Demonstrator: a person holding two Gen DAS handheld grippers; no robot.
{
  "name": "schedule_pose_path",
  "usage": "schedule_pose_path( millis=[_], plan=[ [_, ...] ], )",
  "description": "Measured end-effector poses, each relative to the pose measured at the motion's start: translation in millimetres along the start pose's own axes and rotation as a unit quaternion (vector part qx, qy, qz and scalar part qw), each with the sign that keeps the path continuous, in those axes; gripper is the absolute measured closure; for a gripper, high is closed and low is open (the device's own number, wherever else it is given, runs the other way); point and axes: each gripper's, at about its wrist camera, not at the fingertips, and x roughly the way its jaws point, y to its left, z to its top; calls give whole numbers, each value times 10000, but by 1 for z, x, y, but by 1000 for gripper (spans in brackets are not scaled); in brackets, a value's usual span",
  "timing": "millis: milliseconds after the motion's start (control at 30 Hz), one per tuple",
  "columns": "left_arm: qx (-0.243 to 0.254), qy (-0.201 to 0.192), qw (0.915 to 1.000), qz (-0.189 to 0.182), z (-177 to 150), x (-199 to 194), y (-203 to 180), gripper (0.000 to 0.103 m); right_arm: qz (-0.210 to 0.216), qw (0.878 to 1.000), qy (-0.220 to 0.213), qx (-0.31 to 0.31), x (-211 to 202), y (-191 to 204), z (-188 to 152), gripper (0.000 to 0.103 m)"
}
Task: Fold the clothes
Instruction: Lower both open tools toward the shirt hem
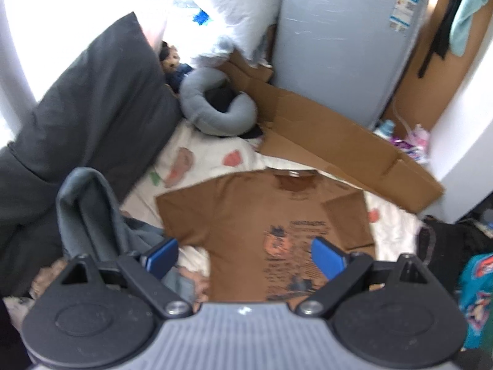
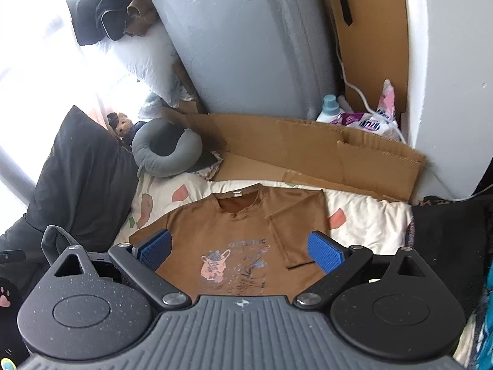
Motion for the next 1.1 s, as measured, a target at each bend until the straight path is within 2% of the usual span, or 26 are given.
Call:
schedule_pose_path(
  millis=[233,500,700,933,1100],
  plan=[
    [236,-77,9997,11,-4,31,8,8,-140,9998,159,5,37,9,-8,5],
    [338,63,9990,-270,-11,71,7,8,-189,9993,301,124,90,17,-19,5],
    [490,19,9983,-308,-19,99,7,8,-180,9987,464,108,133,27,-28,5],
    [351,11,9987,-357,-33,143,17,8,-154,9972,663,-295,190,39,-48,5],
    [321,301,9987,-270,-42,189,22,8,-136,9932,981,-614,229,47,-59,5]
  ],
)
